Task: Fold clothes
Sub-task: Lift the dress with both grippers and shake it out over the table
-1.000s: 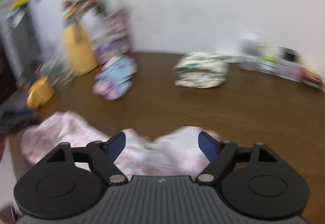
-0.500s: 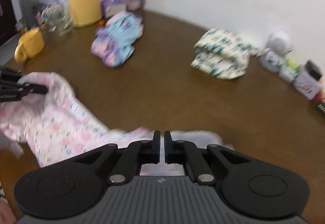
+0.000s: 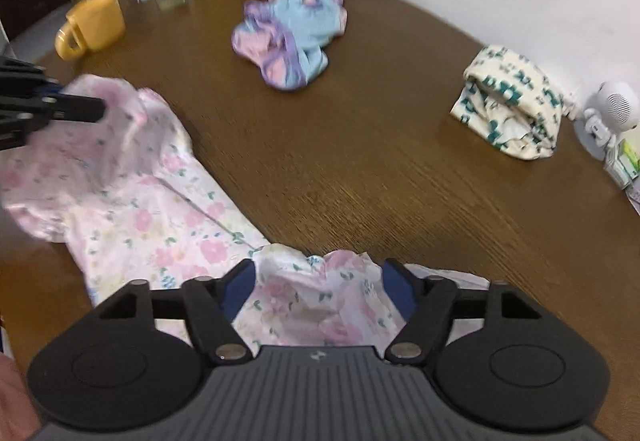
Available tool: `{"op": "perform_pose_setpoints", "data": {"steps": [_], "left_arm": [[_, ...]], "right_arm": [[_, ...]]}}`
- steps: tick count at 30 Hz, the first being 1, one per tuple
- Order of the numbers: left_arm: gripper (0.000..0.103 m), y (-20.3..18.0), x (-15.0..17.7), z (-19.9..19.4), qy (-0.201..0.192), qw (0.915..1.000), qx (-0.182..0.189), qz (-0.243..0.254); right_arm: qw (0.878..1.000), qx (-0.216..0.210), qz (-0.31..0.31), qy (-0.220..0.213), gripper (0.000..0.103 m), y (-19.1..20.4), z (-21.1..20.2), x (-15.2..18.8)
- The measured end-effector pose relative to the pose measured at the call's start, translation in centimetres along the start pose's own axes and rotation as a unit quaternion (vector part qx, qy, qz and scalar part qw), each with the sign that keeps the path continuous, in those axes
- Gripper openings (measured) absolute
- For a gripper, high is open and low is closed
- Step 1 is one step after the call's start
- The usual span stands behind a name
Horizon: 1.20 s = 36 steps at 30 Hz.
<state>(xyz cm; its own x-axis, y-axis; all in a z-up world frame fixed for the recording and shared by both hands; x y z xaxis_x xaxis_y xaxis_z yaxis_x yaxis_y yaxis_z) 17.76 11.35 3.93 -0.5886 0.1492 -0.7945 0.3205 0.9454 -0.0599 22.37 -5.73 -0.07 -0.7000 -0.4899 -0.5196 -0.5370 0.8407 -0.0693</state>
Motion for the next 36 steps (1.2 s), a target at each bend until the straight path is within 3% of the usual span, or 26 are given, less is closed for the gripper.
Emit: {"op": "perform_pose_setpoints", "data": {"steps": [1, 2, 4, 7, 10, 14, 17, 20, 22, 23, 25, 26, 28, 29, 32, 36], "left_arm": [[0.003, 0.1, 0.1, 0.0, 0.0, 1.0, 0.001, -0.002], [0.003, 0.2, 0.2, 0.1, 0.001, 1.0, 0.002, -0.004], [0.002, 0.2, 0.5, 0.2, 0.003, 1.0, 0.007, -0.005], [0.0, 0.2, 0.7, 0.5, 0.013, 0.9998, 0.015, -0.003], [0.0, 0.3, -0.2, 0.6, 0.012, 0.9999, 0.003, 0.01], [0.0, 0.4, -4.0, 0.2, -0.021, 0.9995, -0.013, 0.02], [0.0, 0.3, -9.8, -1.1, -0.084, 0.9952, -0.039, 0.032], [0.0, 0.5, -17.3, -5.8, -0.195, 0.9772, -0.076, 0.035], [0.0, 0.2, -21.5, -10.7, -0.286, 0.9521, -0.098, 0.048], [0.0, 0.1, -22.9, -12.6, -0.313, 0.9417, -0.11, 0.054], [0.0, 0.0, -24.4, -15.5, -0.341, 0.9302, -0.123, 0.056], [0.0, 0.0, -24.4, -16.2, -0.348, 0.9273, -0.126, 0.059], [0.0, -0.1, -23.1, -16.9, -0.353, 0.9244, -0.125, 0.072], [0.0, -0.2, -21.9, -16.6, -0.349, 0.9268, -0.117, 0.076], [0.0, -0.3, -15.8, -14.4, -0.316, 0.9413, -0.083, 0.086], [0.0, -0.2, -4.2, -10.0, -0.217, 0.9734, -0.045, 0.058]], "right_arm": [[1.0, 0.002, 0.001, 0.011, 0.052, 0.0, 0.5, -0.2], [1.0, -0.002, 0.003, 0.02, 0.031, 0.0, 0.8, -0.2], [0.999, -0.012, 0.01, 0.044, 0.008, 0.1, 1.4, 0.2], [0.999, -0.008, 0.014, 0.05, 0.005, -0.3, 0.9, 0.4], [0.999, 0.008, 0.016, 0.028, 0.005, -1.1, -1.2, -0.2], [0.997, 0.046, 0.035, -0.044, 0.004, -3.5, -5.3, -3.7], [0.985, 0.097, 0.065, -0.129, 0.004, -6.5, -10.2, -8.0], [0.958, 0.151, 0.088, -0.226, 0.004, -9.3, -17.5, -12.3], [0.928, 0.198, 0.097, -0.301, 0.004, -11.0, -24.0, -14.4], [0.913, 0.218, 0.101, -0.329, 0.004, -11.6, -26.8, -14.8], [0.897, 0.231, 0.11, -0.361, 0.004, -12.5, -30.4, -14.6], [0.891, 0.234, 0.113, -0.372, 0.004, -12.9, -31.6, -14.1], [0.895, 0.226, 0.112, -0.369, 0.004, -13.3, -31.2, -12.0], [0.897, 0.222, 0.111, -0.366, 0.004, -13.4, -30.8, -10.9], [0.914, 0.197, 0.115, -0.336, 0.004, -13.5, -26.2, -5.3], [0.947, 0.142, 0.157, -0.243, 0.004, -13.2, -16.8, 5.1]]}}
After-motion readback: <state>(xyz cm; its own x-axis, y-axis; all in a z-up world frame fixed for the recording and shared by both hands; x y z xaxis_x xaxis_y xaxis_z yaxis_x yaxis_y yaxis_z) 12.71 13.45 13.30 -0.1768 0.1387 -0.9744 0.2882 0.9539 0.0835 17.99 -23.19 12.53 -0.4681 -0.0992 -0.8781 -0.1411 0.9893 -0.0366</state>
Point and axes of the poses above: each gripper's, at about its wrist camera, not at the fingertips, and z roughly the way its jaws point, y to its left, x to its underside, the point moved 6 cm from there along z, roughly the way its jaws point, and after that the axes turned 3 degrees about -y, right-handed, at the moved point
